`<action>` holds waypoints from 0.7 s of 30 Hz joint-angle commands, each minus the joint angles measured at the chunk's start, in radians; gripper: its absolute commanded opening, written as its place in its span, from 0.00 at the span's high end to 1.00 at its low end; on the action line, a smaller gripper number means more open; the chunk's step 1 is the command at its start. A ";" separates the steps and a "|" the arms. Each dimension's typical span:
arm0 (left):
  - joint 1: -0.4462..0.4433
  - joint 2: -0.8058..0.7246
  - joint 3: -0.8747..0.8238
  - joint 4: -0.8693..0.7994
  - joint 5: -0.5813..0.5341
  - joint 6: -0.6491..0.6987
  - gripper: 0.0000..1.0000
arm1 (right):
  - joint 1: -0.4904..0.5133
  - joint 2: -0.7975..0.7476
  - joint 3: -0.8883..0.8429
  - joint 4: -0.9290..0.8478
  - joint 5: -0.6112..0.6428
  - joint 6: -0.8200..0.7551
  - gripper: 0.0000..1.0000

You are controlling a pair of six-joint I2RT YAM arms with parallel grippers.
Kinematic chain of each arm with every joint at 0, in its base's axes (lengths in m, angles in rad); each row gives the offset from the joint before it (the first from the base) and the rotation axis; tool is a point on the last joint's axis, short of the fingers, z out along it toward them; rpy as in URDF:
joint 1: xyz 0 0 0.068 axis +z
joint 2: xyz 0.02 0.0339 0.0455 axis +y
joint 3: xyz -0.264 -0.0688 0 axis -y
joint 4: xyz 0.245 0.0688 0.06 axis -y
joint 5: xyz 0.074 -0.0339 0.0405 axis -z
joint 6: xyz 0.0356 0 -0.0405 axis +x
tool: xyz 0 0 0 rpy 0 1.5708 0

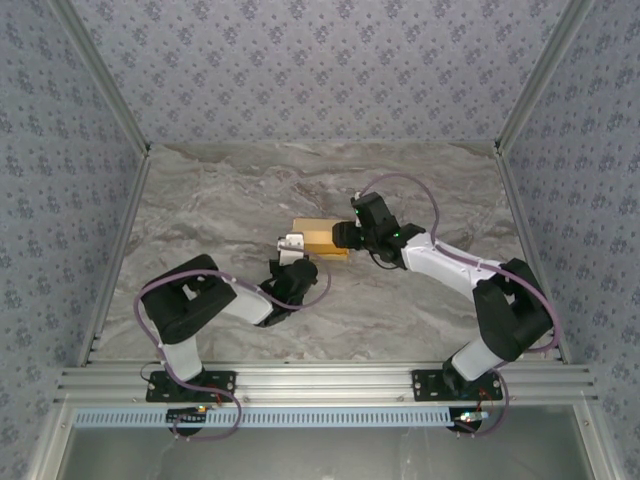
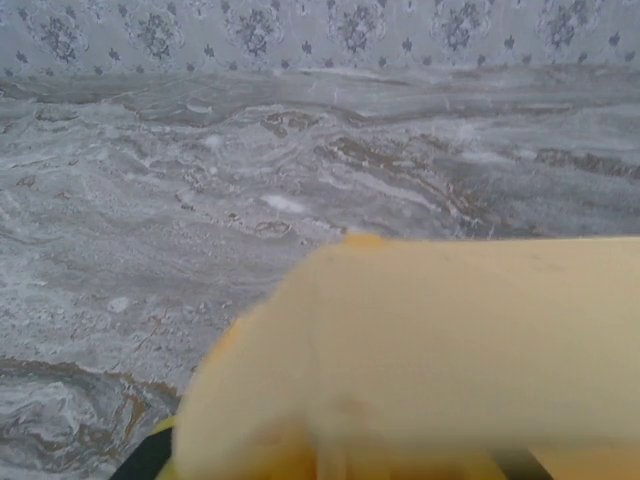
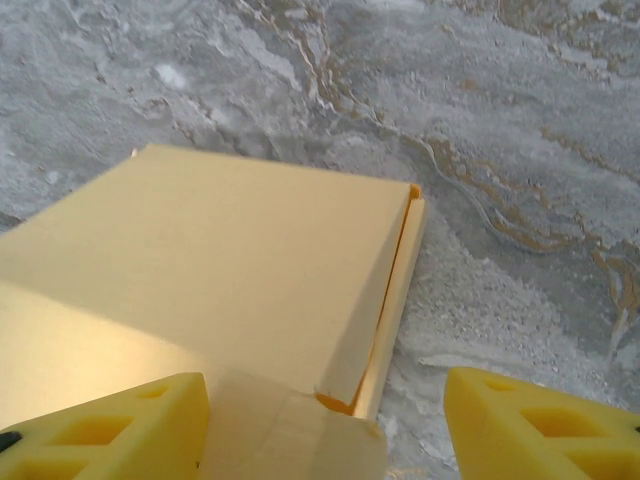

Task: Fold the paper box

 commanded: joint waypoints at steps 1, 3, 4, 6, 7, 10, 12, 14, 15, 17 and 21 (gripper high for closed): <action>-0.012 -0.047 -0.017 -0.058 -0.007 -0.027 0.76 | 0.002 -0.006 -0.016 -0.011 -0.008 0.018 0.35; -0.017 -0.066 -0.026 -0.078 -0.005 -0.036 0.72 | 0.003 -0.002 -0.019 -0.009 -0.005 0.018 0.35; -0.021 -0.075 -0.030 -0.086 -0.004 -0.039 0.71 | 0.003 0.001 -0.019 -0.009 -0.005 0.018 0.35; -0.026 -0.099 -0.040 -0.112 0.001 -0.052 0.69 | 0.004 0.005 -0.021 -0.009 -0.003 0.018 0.35; -0.027 -0.110 -0.044 -0.130 0.007 -0.059 0.68 | 0.003 0.008 -0.022 -0.009 -0.003 0.018 0.35; -0.030 -0.154 -0.063 -0.207 0.028 -0.097 0.64 | 0.004 0.012 -0.021 -0.008 0.003 0.017 0.36; -0.030 -0.202 -0.079 -0.292 0.046 -0.136 0.60 | 0.005 0.013 -0.017 -0.012 0.008 0.013 0.36; -0.030 -0.260 -0.093 -0.390 0.080 -0.155 0.58 | 0.004 0.014 -0.010 -0.018 0.006 0.007 0.36; -0.030 -0.302 -0.098 -0.453 0.102 -0.159 0.58 | 0.004 0.017 -0.006 -0.020 0.005 0.003 0.36; -0.030 -0.395 -0.120 -0.547 0.147 -0.167 0.56 | 0.006 0.026 0.005 -0.026 0.001 -0.004 0.36; -0.003 -0.601 -0.120 -0.764 0.264 -0.148 0.49 | 0.008 0.039 0.001 -0.030 0.009 -0.017 0.36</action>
